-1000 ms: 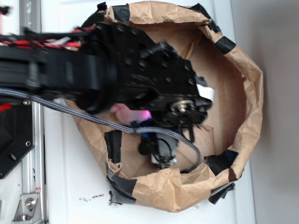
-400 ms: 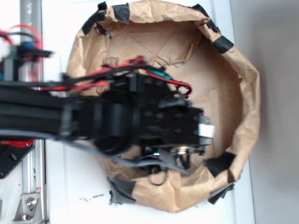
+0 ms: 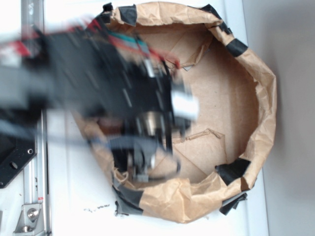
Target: Grab the black box.
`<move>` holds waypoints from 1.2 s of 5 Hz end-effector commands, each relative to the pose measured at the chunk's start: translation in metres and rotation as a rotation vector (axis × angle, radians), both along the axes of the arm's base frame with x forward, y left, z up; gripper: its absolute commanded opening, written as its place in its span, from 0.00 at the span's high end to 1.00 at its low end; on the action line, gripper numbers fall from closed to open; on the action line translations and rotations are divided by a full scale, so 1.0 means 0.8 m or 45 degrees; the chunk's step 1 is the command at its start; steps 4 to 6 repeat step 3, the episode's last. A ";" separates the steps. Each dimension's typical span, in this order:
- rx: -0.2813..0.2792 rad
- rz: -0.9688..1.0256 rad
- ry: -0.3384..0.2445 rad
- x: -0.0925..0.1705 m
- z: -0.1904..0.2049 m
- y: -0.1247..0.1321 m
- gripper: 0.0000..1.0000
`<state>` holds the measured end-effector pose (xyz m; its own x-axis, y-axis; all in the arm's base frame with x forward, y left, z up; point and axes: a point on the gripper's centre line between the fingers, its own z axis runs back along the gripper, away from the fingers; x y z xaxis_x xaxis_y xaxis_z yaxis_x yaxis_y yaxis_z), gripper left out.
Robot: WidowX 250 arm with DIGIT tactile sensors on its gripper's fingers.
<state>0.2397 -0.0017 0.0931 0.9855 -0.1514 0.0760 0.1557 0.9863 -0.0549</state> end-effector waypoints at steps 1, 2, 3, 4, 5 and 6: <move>-0.002 0.040 -0.051 0.033 0.067 0.001 1.00; 0.034 -0.002 -0.029 0.043 0.061 -0.013 1.00; 0.121 -0.008 -0.007 0.047 0.053 -0.021 1.00; 0.121 -0.008 -0.007 0.047 0.053 -0.021 1.00; 0.121 -0.008 -0.007 0.047 0.053 -0.021 1.00; 0.121 -0.008 -0.007 0.047 0.053 -0.021 1.00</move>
